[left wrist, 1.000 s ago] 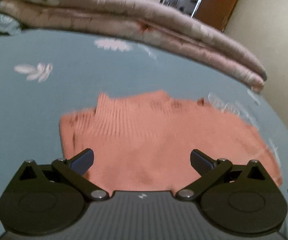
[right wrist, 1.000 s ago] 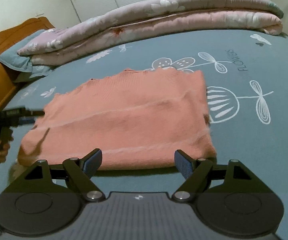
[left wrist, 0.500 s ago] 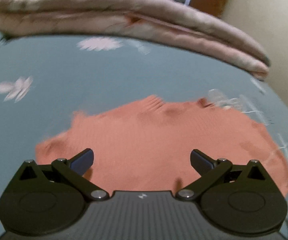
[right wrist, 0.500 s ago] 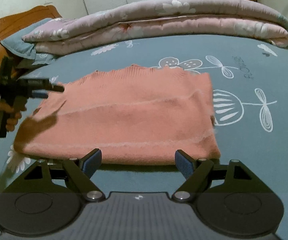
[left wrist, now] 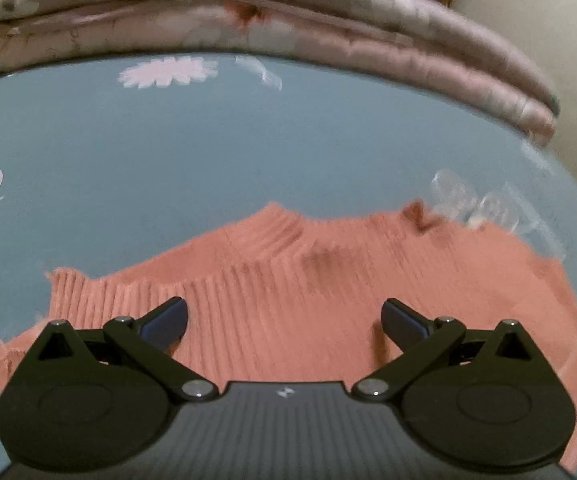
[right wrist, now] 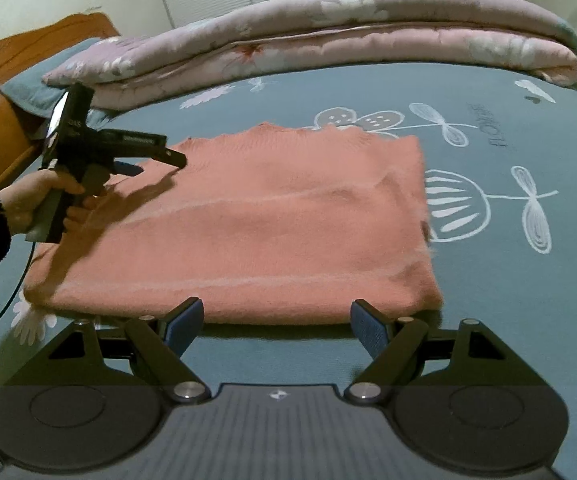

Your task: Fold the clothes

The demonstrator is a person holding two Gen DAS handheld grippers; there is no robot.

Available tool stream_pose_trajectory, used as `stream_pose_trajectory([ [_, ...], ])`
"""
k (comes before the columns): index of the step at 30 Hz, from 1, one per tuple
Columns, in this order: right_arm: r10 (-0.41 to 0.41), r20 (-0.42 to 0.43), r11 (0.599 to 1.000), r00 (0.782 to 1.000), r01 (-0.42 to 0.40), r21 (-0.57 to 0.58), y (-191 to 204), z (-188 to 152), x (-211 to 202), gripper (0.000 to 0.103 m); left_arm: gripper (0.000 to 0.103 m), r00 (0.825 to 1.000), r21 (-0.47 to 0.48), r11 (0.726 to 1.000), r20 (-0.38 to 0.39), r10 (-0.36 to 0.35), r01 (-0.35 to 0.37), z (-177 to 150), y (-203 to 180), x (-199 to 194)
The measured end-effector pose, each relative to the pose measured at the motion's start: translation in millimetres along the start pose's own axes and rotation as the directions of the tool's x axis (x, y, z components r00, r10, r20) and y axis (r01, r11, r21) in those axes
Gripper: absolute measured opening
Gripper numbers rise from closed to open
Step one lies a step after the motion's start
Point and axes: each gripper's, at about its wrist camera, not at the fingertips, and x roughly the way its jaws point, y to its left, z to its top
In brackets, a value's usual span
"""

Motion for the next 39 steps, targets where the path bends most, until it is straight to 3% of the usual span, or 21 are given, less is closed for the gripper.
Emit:
stream_pose_trajectory([
  [3, 0.008, 0.011, 1.0, 1.0, -0.008, 0.017, -3, -1, -2, 0.085, 0.102, 0.991, 0.056, 0.99, 0.045, -0.13, 0.127, 1, -19, -12],
  [5, 0.014, 0.014, 1.0, 1.0, -0.014, 0.021, -2, -1, -1, 0.085, 0.102, 0.985, 0.104, 0.98, 0.034, -0.171, 0.167, 0, -32, -6],
  [10, 0.026, 0.004, 1.0, 1.0, -0.026, -0.007, 4, -1, 1, 0.085, 0.102, 0.99, 0.127, 0.982, -0.03, -0.139, 0.141, -4, -39, 36],
  [14, 0.016, -0.016, 0.999, 1.0, -0.016, -0.035, 4, 0, 1, 0.085, 0.102, 0.995, 0.154, 0.983, -0.035, -0.091, 0.095, -2, -45, 42],
  [20, 0.03, 0.022, 0.999, 0.999, -0.03, -0.023, 6, 6, -15, 0.085, 0.102, 0.997, 0.129, 0.989, -0.041, -0.068, 0.072, -3, -33, -26],
  [25, 0.036, 0.024, 0.995, 0.999, -0.034, -0.096, 25, 7, -30, 0.085, 0.102, 0.994, 0.018, 1.0, -0.102, 0.023, -0.021, -30, 26, -96],
  [29, 0.05, 0.018, 0.99, 0.999, -0.047, -0.135, 47, 8, -38, 0.085, 0.102, 0.989, -0.089, 0.995, -0.136, -0.052, 0.04, -59, 89, -132],
  [32, 0.047, 0.008, 0.986, 0.999, -0.045, -0.163, 64, 9, -41, 0.085, 0.102, 0.981, -0.242, 0.959, -0.085, -0.175, 0.15, -79, 141, -146],
  [36, 0.026, -0.022, 0.976, 0.999, -0.03, -0.215, 89, 9, -40, 0.085, 0.102, 0.971, -0.4, 0.89, -0.005, -0.239, 0.217, -106, 193, -141],
  [39, 0.01, -0.041, 0.967, 0.999, -0.02, -0.255, 103, 11, -37, 0.085, 0.102, 0.933, -0.53, 0.783, 0.048, -0.357, 0.327, -120, 221, -125],
])
